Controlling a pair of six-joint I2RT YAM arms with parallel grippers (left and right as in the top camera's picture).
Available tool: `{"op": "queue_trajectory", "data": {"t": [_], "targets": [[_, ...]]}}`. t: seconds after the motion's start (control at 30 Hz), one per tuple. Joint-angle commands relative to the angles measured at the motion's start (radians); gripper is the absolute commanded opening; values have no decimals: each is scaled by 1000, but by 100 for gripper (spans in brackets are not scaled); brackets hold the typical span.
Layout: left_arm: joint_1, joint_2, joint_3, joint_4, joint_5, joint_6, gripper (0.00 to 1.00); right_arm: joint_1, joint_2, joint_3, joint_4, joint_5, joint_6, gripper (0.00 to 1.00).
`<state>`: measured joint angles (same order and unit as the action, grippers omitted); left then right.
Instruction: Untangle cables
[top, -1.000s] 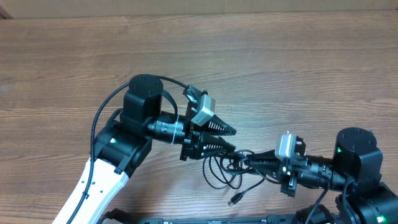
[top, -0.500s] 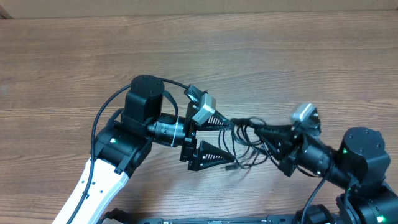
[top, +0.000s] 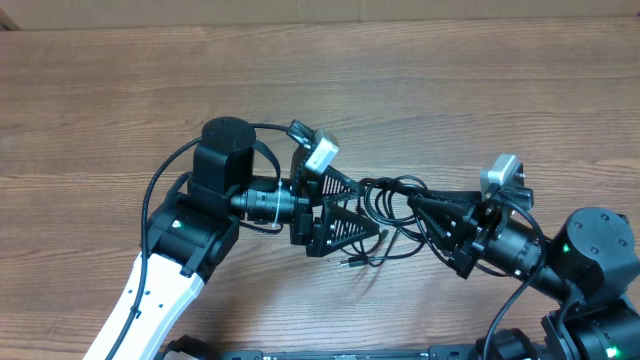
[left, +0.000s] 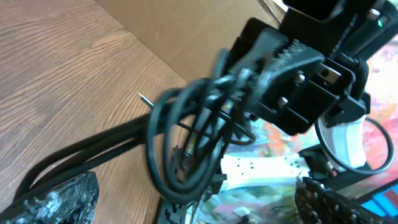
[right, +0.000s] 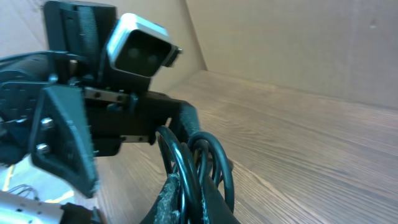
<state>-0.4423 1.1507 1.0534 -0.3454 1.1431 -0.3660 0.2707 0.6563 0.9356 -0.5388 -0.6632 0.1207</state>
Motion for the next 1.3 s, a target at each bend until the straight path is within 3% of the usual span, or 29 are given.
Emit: {"op": "queue_trajectory", "data": {"t": [0.0,0.1,0.23,0.3,0.43,0.57,0.7,0.8,0.83,0.87,1.03,1.27], "targets": [[5,1,9,22,-9,-69,98,3,-6,21,22,-61,37,4],[4,1,9,32,-9,-69,83,3,-6,21,18,-65,37,4],[3,2,9,45,-9,-69,47,3,-6,21,13,-74,37,4],[3,1,9,47,-8,-69,33,3,-6,21,14,-84,37,4],[3,2,9,46,5,-69,27,3,-6,21,14,-102,37,4],[3,2,9,47,6,-68,4,3,-6,21,14,-102,40,4],[3,1,9,44,5,-53,4,3,-5,21,-5,-97,39,7],[3,1,9,34,5,-1,4,2,-5,21,-47,-56,36,63],[4,1,9,27,5,34,4,2,-5,21,-61,-38,36,88],[3,1,9,19,2,64,4,2,-5,21,-77,-17,36,100],[3,1,9,-66,-84,199,4,2,-5,21,-140,16,36,100],[3,1,9,-100,-76,315,4,2,-5,21,-225,24,35,100]]}}
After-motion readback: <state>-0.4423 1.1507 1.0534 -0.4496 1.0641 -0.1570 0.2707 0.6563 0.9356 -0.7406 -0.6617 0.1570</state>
